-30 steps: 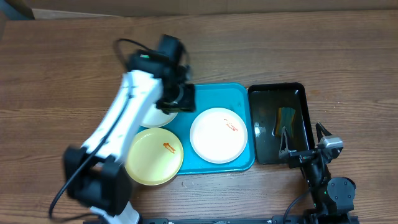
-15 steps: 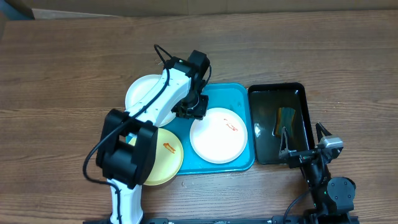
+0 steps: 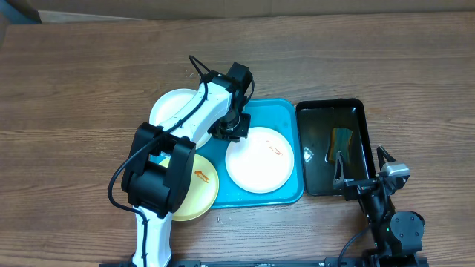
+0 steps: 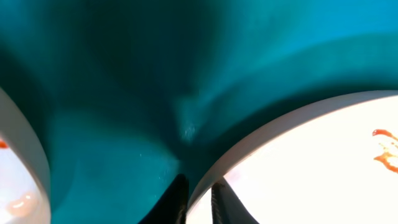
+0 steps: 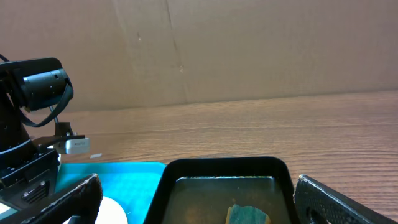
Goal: Clean dirty plates on tray and stack at the side
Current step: 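Move the left gripper over the right white plate on the teal tray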
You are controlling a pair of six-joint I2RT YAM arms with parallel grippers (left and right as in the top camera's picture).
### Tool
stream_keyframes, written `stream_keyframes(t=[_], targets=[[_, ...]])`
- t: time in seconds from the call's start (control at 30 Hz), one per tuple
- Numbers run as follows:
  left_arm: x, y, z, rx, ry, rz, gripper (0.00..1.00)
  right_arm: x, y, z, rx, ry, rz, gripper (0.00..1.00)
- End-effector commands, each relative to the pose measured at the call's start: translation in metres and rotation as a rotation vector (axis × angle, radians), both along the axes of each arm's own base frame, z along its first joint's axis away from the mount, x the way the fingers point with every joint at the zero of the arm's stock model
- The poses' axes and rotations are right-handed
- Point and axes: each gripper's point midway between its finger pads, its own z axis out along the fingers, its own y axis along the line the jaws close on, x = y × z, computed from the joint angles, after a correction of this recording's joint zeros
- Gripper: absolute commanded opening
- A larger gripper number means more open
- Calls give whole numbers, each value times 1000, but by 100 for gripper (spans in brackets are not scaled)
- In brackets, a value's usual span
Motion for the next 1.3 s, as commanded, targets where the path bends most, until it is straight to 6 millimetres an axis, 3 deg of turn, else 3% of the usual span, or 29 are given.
stream_keyframes(t=[0.0, 0.27, 0.43, 0.57, 0.6, 0.7, 0.8, 0.9, 0.97, 1.03, 1.1, 1.2, 1.27], targets=[[2, 1, -4, 11, -8, -5, 11, 0, -2, -3, 3, 1, -9, 100], [30, 11, -5, 87, -140, -49, 6, 0, -2, -3, 3, 1, -9, 100], [53, 0, -1, 52, -244, -181, 18, 0, -2, -3, 3, 1, -9, 100], [68, -7, 7, 33, -304, -211, 38, 0, -2, -3, 3, 1, -9, 100], [68, -7, 11, 33, -303, -209, 38, 1, -2, -3, 3, 1, -9, 100], [63, -5, 32, 42, -266, -174, 46, 0, -2, -3, 3, 1, -9, 100], [51, -2, 57, 49, -198, -81, 46, 0, -2, -3, 3, 1, -9, 100], [30, -1, 77, 40, -97, 0, 41, 0, -2, -3, 3, 1, -9, 100], [14, -2, 82, 30, -25, 78, 47, 0, -2, -3, 3, 1, -9, 100], [2, -14, 84, -42, 42, 108, 100, 0, -2, -3, 3, 1, -9, 100], [-6, -33, 87, -157, 97, 78, 100, 0, -2, -3, 3, 1, -9, 100], [-2, -48, 92, -251, 97, 67, 80, 0, -2, -3, 3, 1, -9, 100], [-5, -46, 89, -215, 118, 162, 85, 0, -2, -3, 3, 1, -9, 100]])
